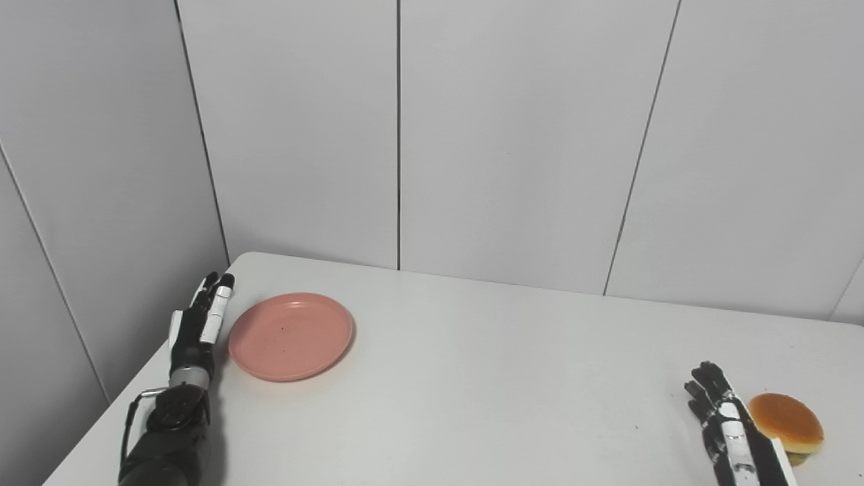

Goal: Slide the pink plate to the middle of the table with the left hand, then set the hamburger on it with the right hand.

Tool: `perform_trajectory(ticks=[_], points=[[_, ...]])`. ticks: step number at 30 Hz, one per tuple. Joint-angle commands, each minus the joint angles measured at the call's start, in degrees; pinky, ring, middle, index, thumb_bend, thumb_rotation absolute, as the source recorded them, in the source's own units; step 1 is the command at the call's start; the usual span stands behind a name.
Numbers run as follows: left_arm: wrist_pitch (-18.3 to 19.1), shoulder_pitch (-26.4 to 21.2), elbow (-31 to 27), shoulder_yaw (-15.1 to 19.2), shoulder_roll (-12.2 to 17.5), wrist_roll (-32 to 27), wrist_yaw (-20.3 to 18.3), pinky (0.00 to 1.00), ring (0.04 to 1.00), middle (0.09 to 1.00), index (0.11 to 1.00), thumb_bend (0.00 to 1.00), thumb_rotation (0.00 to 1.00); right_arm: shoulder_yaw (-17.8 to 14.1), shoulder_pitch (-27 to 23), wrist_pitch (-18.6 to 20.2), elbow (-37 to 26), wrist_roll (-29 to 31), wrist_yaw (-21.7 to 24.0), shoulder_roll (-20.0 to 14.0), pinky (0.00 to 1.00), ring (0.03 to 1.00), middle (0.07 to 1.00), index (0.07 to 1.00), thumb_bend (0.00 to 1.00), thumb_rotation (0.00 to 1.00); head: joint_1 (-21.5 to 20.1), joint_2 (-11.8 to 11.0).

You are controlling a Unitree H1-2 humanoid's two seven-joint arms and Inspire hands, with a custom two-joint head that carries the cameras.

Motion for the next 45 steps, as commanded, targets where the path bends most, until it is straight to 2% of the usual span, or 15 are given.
perform_trajectory(ticks=[1,11,19,23,30,33,37,45], points=[[0.4,-1.9,-1.0,-1.2,-1.5,0.5,-2.3,0.92,0.972,0.950,0.923,0.91,0.88,0.9,5.0,1.2,3.2,0.0,-0.2,2.2,0.97,0.927,0.929,0.909,0.76,0.86,0.0,0.1],[0.7,-1.0,-3.0,-1.6,-2.6,-0.5,-3.5,0.92,0.973,0.952,0.926,0.88,0.88,1.1,4.8,0.8,3.6,-0.3,-0.5,2.2,0.95,0.916,0.920,0.903,0.78,0.85,-0.3,0.3],[0.7,-0.9,-3.3,-1.9,-2.8,-0.6,-3.5,0.89,0.968,0.949,0.923,0.88,0.88,1.4,4.8,0.4,3.8,-0.8,-0.5,2.2,0.95,0.914,0.921,0.909,0.76,0.86,-0.7,0.4],[0.8,-0.9,-3.3,-2.1,-2.9,-0.5,-3.7,0.87,0.963,0.947,0.920,0.89,0.88,1.3,4.8,0.9,3.5,-0.7,-0.8,2.5,0.94,0.908,0.915,0.905,0.77,0.84,-1.0,0.6],[0.7,-1.0,-3.6,-1.2,-4.0,-2.2,-5.1,0.92,0.963,0.939,0.917,0.92,0.86,1.3,4.6,0.5,3.8,-1.0,-0.9,2.8,0.95,0.906,0.911,0.899,0.77,0.84,-1.2,0.7],[0.7,-1.0,-4.0,-1.1,-4.5,-2.4,-5.6,0.90,0.954,0.932,0.897,0.93,0.85,1.4,4.6,0.4,3.9,-1.1,-0.8,2.8,0.95,0.907,0.914,0.903,0.78,0.84,-1.3,0.7],[0.6,-1.0,-4.5,-1.8,-5.3,-1.9,-5.0,0.86,0.943,0.927,0.885,0.95,0.85,1.5,4.7,0.4,3.8,-1.4,-1.0,2.9,0.95,0.906,0.914,0.902,0.80,0.84,-1.6,0.9],[0.4,-0.9,-5.2,-2.8,-6.7,-1.5,-4.9,0.86,0.938,0.919,0.890,0.98,0.85,1.4,4.7,0.7,3.6,-1.5,-1.1,3.2,0.95,0.910,0.918,0.903,0.78,0.84,-1.9,0.9]])
